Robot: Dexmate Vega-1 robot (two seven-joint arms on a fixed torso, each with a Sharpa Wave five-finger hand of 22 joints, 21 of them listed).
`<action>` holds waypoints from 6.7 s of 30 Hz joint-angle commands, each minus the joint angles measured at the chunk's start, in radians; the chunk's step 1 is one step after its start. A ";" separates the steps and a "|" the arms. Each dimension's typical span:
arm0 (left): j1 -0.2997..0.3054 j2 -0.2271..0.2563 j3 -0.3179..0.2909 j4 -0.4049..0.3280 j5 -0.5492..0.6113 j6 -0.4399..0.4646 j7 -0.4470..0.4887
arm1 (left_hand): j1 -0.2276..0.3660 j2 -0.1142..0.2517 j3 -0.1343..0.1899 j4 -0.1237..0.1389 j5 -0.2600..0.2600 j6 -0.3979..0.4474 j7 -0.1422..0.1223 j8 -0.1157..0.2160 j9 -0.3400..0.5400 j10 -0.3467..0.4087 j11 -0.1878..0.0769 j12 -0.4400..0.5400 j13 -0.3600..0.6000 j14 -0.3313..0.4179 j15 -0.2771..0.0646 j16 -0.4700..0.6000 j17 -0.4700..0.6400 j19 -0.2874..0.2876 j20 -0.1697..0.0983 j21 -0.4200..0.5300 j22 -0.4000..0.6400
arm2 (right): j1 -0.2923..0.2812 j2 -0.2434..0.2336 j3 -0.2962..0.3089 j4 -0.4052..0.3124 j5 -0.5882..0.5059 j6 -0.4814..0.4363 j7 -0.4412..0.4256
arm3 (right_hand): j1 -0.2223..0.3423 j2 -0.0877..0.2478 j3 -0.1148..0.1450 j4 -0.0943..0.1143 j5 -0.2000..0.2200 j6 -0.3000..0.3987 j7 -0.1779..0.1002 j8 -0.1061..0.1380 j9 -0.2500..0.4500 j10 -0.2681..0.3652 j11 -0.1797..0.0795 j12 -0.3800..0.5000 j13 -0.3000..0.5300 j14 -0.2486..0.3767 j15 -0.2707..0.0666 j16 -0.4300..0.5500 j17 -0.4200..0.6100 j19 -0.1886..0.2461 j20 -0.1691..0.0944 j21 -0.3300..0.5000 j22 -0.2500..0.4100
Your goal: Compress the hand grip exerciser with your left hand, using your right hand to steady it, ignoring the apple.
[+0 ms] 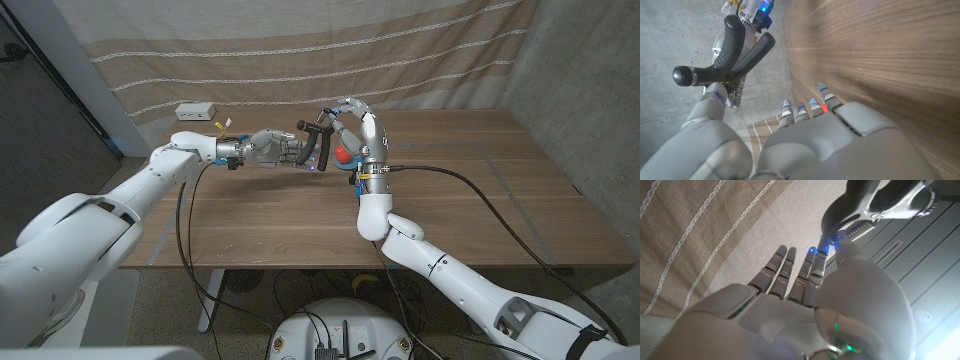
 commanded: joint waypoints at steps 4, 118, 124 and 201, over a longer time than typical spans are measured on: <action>-0.073 -0.022 0.115 0.086 -0.063 -0.065 -0.082 | 0.024 -0.002 -0.015 0.001 0.014 -0.020 -0.004 -0.003 0.004 -0.014 0.002 0.001 0.003 -0.014 0.011 -0.002 0.006 -0.004 0.007 -0.007 0.005 | -0.006 0.015 0.008 0.001 0.013 0.019 0.032 | 0.057 0.060 -0.001 -0.001 0.003 0.001 -0.004 0.004 0.084 0.044 -0.034 -0.001 0.007 0.011 -0.182 -0.007 0.005 0.003 0.000 -0.001 0.005; -0.298 -0.123 0.766 0.292 -0.806 -0.165 -0.082 | 0.414 0.196 -0.053 0.002 -0.016 -0.134 -0.171 -0.003 0.012 -0.108 0.029 0.005 0.004 -0.046 0.057 -0.002 0.005 -0.019 0.070 -0.116 0.009 | 0.053 0.101 0.039 0.098 0.174 0.102 0.174 | 0.057 0.062 -0.004 -0.001 0.002 -0.002 -0.005 0.013 0.082 0.049 -0.035 -0.014 0.026 0.017 -0.182 -0.028 0.021 -0.001 0.008 -0.004 0.005; -0.295 -0.094 0.780 0.226 -0.838 -0.158 -0.082 | 0.445 0.185 -0.054 0.001 -0.023 -0.042 -0.094 0.040 0.014 -0.078 0.031 0.022 0.004 -0.036 0.049 0.005 0.004 -0.008 0.064 -0.113 0.009 | 0.045 0.114 0.054 0.091 0.247 0.092 0.219 | 0.056 0.062 -0.005 0.000 0.002 -0.003 -0.003 0.013 0.082 0.049 -0.034 -0.015 0.027 0.018 -0.181 -0.028 0.022 -0.001 0.009 -0.004 0.005; 0.023 -0.096 0.039 -0.004 -0.505 0.443 -0.016 | 1.175 0.393 0.176 0.009 -0.020 0.184 0.154 0.693 0.771 0.833 -0.110 0.240 0.286 1.153 -0.317 0.303 0.281 0.442 -0.194 1.122 0.587 | 0.013 0.095 0.089 0.070 0.121 0.177 0.075 | -0.022 0.056 -0.022 0.027 0.015 -0.029 -0.079 0.006 0.067 0.007 -0.027 -0.051 0.040 0.015 -0.165 -0.064 0.019 -0.015 0.040 -0.011 0.005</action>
